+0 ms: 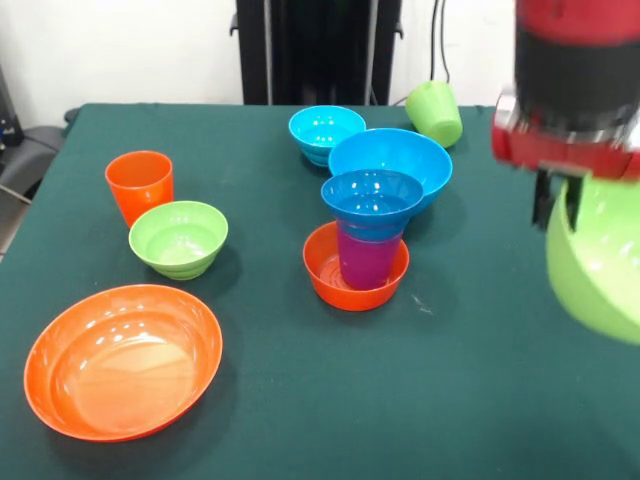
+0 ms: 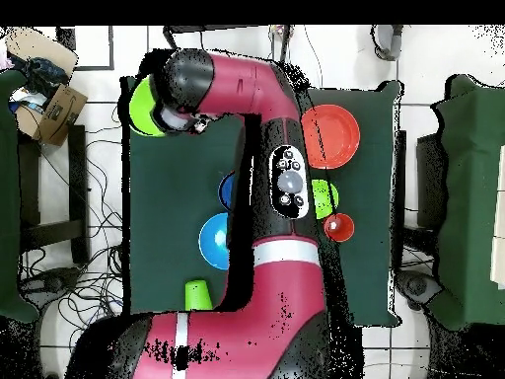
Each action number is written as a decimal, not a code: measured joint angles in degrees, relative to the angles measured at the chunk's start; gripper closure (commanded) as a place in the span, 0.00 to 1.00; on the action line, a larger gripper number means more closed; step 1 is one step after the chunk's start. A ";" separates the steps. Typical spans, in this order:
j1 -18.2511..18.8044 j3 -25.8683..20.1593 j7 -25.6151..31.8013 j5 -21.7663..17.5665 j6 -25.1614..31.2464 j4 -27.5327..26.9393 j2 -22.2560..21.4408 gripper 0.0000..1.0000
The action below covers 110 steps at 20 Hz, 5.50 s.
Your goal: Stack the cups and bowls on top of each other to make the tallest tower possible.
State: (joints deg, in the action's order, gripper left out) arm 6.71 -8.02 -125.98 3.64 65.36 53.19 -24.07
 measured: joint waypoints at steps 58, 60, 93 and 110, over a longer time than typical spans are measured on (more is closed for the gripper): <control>18.77 -2.65 7.70 -9.55 -9.42 27.60 -32.67 1.00; 19.36 -3.44 7.70 -10.56 -10.34 28.20 -32.18 1.00; 22.60 -12.05 7.70 -14.81 -15.78 34.17 -24.86 1.00; 26.18 -16.94 7.70 -15.46 -15.84 39.47 -23.58 1.00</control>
State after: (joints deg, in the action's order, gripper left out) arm 32.89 -24.96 -118.28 -11.82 49.53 92.65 -47.65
